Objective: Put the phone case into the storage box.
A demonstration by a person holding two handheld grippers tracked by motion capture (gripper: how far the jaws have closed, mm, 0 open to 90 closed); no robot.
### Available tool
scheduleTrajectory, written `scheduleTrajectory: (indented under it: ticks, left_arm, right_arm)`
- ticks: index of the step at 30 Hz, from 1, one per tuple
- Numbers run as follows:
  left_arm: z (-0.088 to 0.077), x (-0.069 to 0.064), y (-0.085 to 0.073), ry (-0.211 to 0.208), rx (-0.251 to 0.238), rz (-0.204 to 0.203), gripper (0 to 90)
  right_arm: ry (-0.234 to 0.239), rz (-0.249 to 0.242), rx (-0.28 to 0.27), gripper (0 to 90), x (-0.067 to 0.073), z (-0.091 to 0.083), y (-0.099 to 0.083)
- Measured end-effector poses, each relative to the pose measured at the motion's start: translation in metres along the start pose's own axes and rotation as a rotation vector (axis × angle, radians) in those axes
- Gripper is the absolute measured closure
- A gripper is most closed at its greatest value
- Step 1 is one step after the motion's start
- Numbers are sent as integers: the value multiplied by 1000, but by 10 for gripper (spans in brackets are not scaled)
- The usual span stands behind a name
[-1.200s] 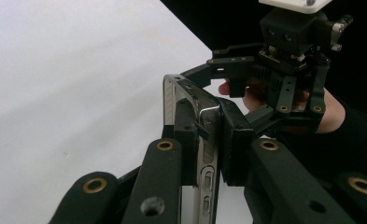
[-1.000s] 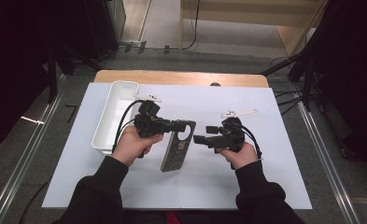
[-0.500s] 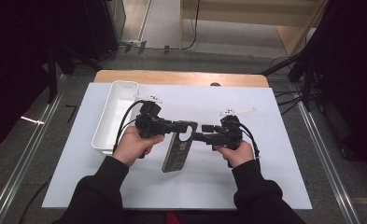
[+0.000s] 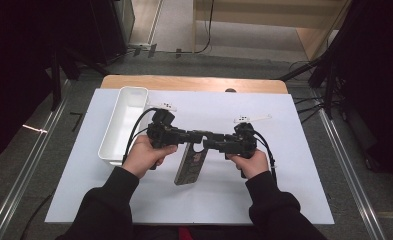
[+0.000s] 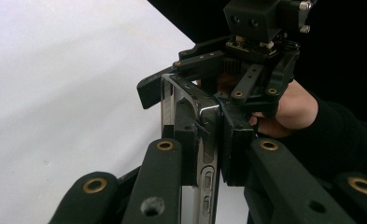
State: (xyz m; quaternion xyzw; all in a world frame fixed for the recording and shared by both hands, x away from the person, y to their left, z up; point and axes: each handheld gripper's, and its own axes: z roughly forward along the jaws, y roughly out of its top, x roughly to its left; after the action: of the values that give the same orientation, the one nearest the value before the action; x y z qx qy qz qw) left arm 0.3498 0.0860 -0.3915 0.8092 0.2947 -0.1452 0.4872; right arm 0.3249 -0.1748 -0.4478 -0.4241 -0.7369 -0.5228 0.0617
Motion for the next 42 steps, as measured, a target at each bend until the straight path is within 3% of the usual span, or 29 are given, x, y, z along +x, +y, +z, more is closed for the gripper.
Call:
scheduleTrajectory:
  ticks: [9, 16, 27, 29, 42]
  left_arm:
    - [1, 0, 0, -7, 1, 4, 792]
    - [-1, 2, 0, -3, -3, 6, 791]
    - [-3, 3, 0, 3, -12, 9, 788]
    - [-3, 4, -1, 6, -8, 9, 788]
    - [-4, 3, 0, 19, -20, 9, 777]
  right_arm:
    - [41, 7, 1, 541, -3, 4, 0]
    - [58, -24, -2, 644, 0, 3, 0]
    - [76, -6, -18, 687, 0, -1, 1]
    - [75, 24, 7, 690, 0, -1, 2]
    - [43, 4, 4, 701, 6, -5, 5]
